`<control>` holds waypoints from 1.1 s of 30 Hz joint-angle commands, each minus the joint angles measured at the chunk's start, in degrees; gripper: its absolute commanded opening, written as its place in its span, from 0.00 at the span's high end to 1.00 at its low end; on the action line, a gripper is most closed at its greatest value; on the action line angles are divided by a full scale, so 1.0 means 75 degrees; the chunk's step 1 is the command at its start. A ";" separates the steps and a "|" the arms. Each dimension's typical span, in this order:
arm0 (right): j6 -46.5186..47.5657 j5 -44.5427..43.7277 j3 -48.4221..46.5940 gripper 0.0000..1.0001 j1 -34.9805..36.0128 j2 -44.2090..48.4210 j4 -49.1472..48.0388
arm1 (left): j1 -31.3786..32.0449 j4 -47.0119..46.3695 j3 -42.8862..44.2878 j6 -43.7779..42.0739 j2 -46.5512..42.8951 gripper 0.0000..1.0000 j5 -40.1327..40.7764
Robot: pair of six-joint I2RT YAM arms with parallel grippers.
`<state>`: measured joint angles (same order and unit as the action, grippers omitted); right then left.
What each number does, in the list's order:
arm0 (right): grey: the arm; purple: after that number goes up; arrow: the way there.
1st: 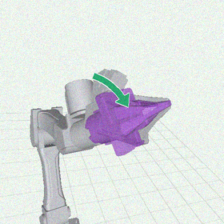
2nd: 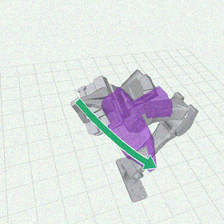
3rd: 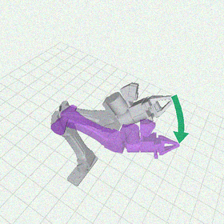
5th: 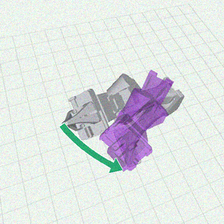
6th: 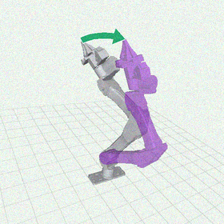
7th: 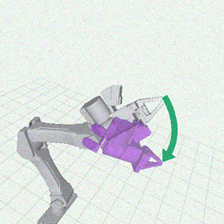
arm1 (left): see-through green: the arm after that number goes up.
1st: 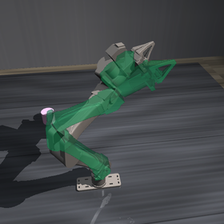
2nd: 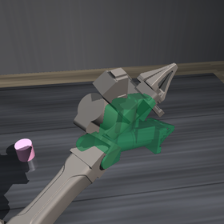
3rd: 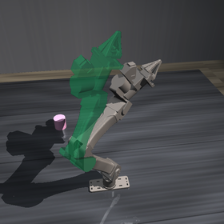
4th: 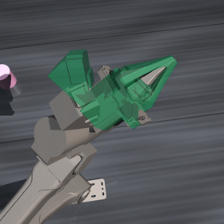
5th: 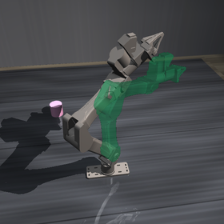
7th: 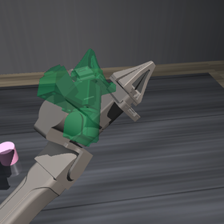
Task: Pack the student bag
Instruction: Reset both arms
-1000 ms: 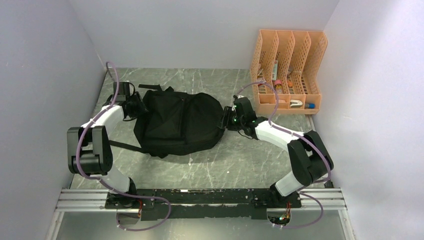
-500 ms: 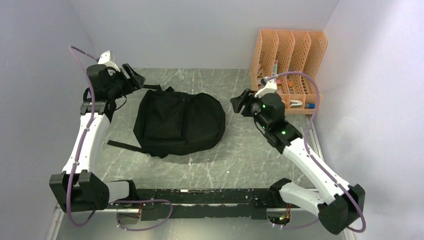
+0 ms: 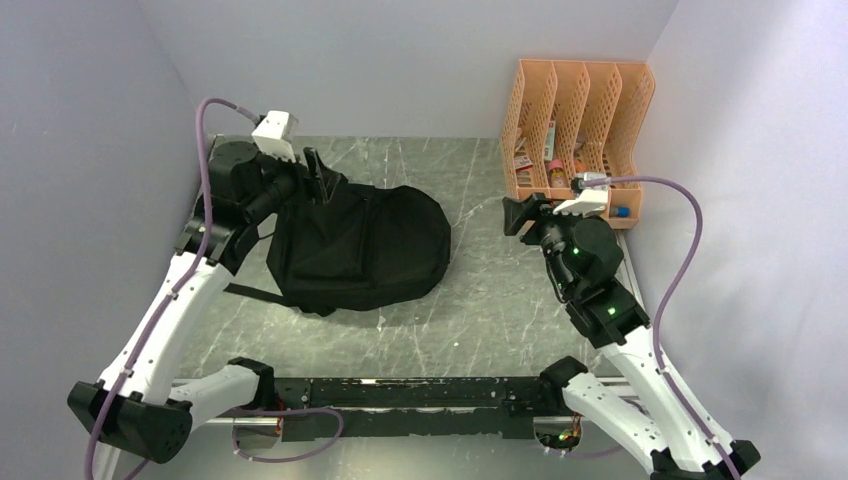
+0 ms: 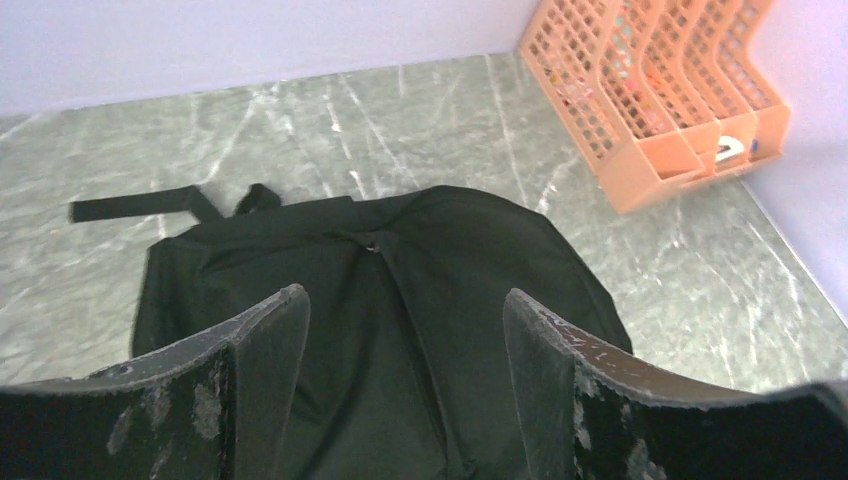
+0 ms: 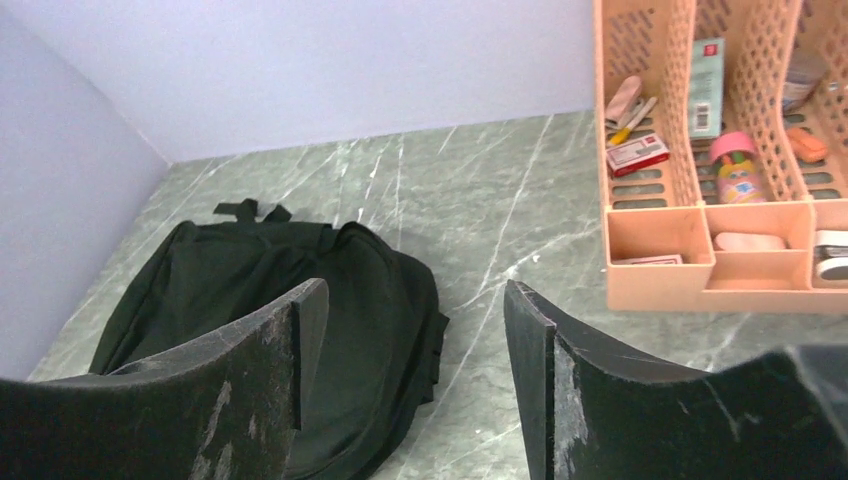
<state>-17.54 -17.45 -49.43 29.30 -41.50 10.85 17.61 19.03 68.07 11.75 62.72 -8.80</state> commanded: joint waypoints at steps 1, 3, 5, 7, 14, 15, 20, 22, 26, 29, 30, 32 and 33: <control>0.0138 -0.0679 0.0152 0.29 -0.0001 0.0172 0.0097 | 0.0031 0.0073 -0.0046 0.0064 -0.0503 0.24 0.1518; 0.0101 -0.0773 0.0145 0.16 -0.0003 0.0133 0.0124 | 0.0031 -0.0145 -0.0353 0.0387 -0.0825 0.23 0.1953; 0.0100 -0.0815 0.0120 0.01 -0.0003 0.0058 0.0115 | 0.0031 -0.0297 -0.0611 0.0611 -0.1062 0.23 0.2291; 0.0162 -0.0802 0.0072 0.00 0.0004 -0.0011 0.0097 | 0.0031 -0.0231 -0.0695 0.0731 -0.1145 0.22 0.2587; 0.0450 -0.1013 -0.0028 0.00 -0.0001 -0.0278 -0.0086 | 0.0031 -0.0062 -0.1111 0.0782 -0.1444 0.19 0.3314; 0.0431 -0.1095 -0.0030 0.00 -0.0004 -0.0340 -0.0071 | 0.0031 -0.0114 -0.1236 0.0731 -0.1523 0.19 0.3237; 0.0411 -0.1410 0.0198 0.00 -0.0004 -0.0444 -0.0341 | 0.0031 -0.0076 -0.1849 0.0702 -0.1933 0.18 0.3619; 0.0548 -0.1387 0.0285 0.00 0.0001 -0.0432 -0.0576 | 0.0031 -0.0169 -0.2157 0.0650 -0.2164 0.18 0.3814; 0.0550 -0.1424 0.0218 0.00 -0.0004 -0.0573 -0.0640 | 0.0031 -0.0222 -0.2613 0.0758 -0.2520 0.18 0.4249; 0.0499 -0.1436 0.0322 0.00 -0.0004 -0.0598 -0.0732 | 0.0031 -0.0159 -0.2848 0.0824 -0.2621 0.18 0.4419; 0.0478 -0.1425 0.0393 0.00 -0.0004 -0.0596 -0.0797 | 0.0031 -0.0173 -0.2942 0.0830 -0.2669 0.18 0.4473; 0.0368 -0.1392 0.0462 0.00 -0.0003 -0.0585 -0.0859 | 0.0031 -0.0284 -0.3172 0.0805 -0.2805 0.19 0.4535; 0.0326 -0.1361 0.0465 0.00 -0.0004 -0.0606 -0.0868 | 0.0031 -0.0399 -0.3276 0.0752 -0.2914 0.19 0.4510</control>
<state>-14.31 -26.63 -46.98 29.32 -46.13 7.05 17.76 18.57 46.22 17.41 43.09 22.33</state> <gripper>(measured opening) 0.997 0.812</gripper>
